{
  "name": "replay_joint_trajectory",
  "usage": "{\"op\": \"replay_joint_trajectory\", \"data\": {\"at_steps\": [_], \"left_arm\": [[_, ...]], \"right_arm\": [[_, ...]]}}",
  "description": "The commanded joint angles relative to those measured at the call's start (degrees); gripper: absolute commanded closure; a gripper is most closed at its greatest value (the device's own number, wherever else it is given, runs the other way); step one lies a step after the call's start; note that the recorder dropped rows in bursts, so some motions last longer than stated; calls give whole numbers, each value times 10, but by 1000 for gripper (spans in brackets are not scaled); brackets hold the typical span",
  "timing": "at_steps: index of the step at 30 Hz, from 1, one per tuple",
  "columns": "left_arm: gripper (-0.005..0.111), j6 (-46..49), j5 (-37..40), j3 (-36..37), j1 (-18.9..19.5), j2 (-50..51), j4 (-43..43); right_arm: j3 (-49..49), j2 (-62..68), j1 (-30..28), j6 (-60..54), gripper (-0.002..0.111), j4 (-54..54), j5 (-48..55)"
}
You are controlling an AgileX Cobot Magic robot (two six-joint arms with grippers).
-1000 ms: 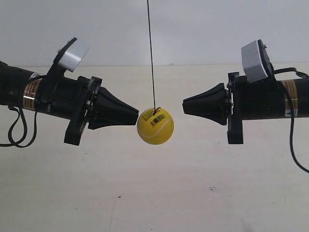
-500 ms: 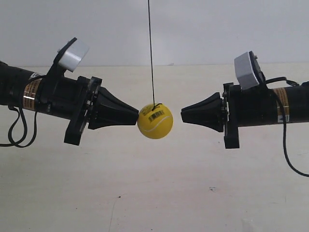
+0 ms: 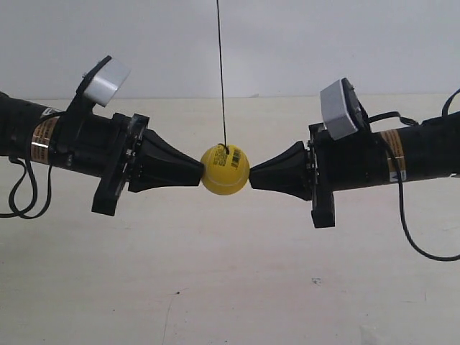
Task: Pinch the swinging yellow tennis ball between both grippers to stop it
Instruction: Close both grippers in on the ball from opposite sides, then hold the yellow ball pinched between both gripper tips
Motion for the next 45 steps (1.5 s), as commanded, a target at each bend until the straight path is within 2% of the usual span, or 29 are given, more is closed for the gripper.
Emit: {"op": "replay_joint_trajectory", "data": {"at_steps": [1, 45], "left_arm": [[102, -1, -3, -2, -4, 0, -4], [102, 3, -3, -2, -4, 0, -13]], "right_arm": [[-10, -1, 16, 2, 108, 6, -24], [-10, -1, 16, 2, 108, 12, -17]]}}
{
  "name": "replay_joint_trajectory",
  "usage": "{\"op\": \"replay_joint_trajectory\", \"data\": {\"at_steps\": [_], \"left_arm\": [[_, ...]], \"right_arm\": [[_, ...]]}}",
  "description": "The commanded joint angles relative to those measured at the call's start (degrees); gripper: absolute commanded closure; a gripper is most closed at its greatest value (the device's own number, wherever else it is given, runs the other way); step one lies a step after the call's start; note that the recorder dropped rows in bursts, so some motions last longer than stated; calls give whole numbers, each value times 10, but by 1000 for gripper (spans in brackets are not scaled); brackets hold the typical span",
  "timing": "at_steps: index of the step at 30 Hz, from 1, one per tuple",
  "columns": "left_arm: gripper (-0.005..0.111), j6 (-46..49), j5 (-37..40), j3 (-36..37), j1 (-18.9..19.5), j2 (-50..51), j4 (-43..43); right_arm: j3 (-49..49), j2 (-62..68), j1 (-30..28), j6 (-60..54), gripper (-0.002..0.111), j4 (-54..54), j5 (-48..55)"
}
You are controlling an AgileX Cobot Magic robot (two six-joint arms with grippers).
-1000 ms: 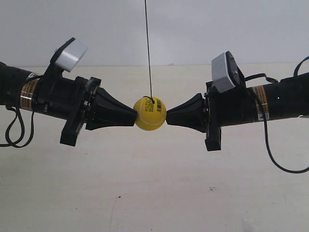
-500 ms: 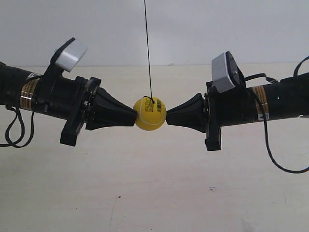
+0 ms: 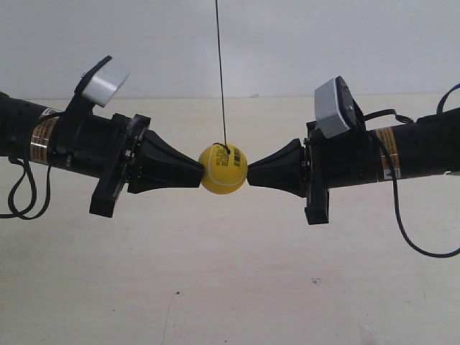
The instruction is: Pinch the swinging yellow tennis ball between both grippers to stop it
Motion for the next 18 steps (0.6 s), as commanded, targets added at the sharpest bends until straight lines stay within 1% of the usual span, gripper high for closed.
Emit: {"op": "replay_joint_trajectory", "data": {"at_steps": [1, 10, 15, 18], "left_arm": [[102, 3, 7, -2, -4, 0, -16], [102, 3, 7, -2, -3, 0, -3], [102, 1, 7, -2, 17, 0, 0], [102, 1, 7, -2, 35, 0, 0]], "right_arm": [[-3, -2, 8, 2, 108, 3, -34], [-3, -2, 7, 0, 108, -4, -24], [-3, -3, 2, 0, 108, -9, -23], [-3, -3, -4, 0, 108, -11, -23]]}}
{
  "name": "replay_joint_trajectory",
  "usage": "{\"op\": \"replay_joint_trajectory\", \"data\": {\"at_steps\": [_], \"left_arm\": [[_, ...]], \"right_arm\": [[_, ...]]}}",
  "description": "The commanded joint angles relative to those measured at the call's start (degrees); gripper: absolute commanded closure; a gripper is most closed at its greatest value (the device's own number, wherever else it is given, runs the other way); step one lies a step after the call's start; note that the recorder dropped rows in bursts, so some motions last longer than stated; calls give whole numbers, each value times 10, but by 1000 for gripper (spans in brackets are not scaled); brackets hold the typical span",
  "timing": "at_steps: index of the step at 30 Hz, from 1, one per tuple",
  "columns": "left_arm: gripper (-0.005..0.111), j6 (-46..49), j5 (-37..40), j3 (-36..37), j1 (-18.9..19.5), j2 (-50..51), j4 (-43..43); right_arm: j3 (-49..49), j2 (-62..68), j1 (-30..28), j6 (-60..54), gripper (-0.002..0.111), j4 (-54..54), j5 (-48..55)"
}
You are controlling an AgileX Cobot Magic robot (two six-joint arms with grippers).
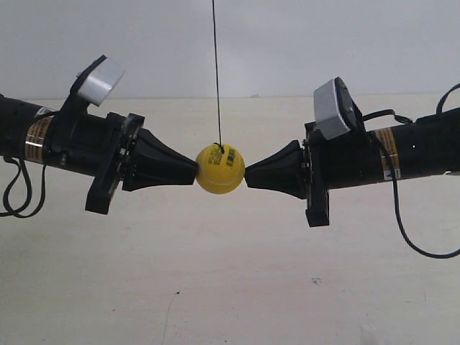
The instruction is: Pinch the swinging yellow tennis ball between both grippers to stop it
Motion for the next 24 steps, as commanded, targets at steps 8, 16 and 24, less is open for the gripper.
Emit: {"op": "replay_joint_trajectory", "data": {"at_steps": [8, 16, 24], "left_arm": [[102, 0, 6, -2, 39, 0, -5], [102, 0, 6, -2, 39, 0, -4], [102, -2, 6, -2, 39, 0, 0]], "right_arm": [[-3, -3, -23, 7, 108, -11, -27], [-3, -3, -24, 8, 108, -10, -31], [-3, -3, -24, 11, 108, -10, -31]]}}
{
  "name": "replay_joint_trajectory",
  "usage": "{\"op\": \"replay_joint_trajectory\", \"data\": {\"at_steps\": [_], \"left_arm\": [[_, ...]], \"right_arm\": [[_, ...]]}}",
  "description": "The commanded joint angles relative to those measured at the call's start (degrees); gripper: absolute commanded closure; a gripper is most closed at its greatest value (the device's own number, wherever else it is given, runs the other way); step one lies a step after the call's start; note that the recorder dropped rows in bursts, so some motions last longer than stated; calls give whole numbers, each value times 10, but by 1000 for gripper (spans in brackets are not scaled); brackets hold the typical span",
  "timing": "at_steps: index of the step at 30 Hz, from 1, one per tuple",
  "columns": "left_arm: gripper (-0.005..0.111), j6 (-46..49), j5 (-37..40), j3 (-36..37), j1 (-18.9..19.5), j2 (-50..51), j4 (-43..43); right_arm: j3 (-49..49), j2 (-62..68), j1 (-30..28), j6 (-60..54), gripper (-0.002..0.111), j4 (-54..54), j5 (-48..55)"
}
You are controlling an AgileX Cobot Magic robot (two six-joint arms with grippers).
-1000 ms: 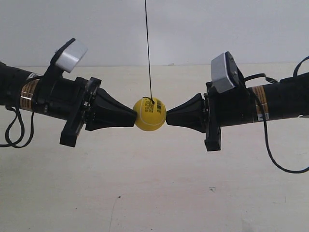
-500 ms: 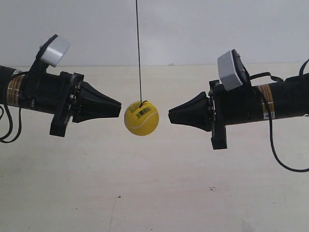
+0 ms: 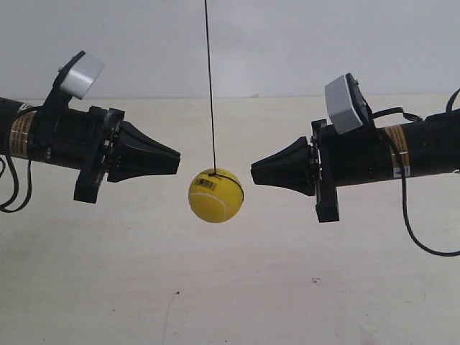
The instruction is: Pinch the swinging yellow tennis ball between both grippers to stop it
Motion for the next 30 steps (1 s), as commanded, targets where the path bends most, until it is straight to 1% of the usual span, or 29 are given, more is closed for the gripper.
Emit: {"op": "replay_joint_trajectory", "data": {"at_steps": [1, 20, 30], "left_arm": [[102, -3, -1, -2, 1, 0, 0], [102, -5, -1, -2, 0, 0, 2], [102, -4, -1, -2, 0, 20, -7]], "right_arm": [[-3, -3, -5, 2, 108, 0, -7], [-3, -2, -4, 2, 108, 6, -19], [-3, -2, -4, 2, 108, 9, -19]]}}
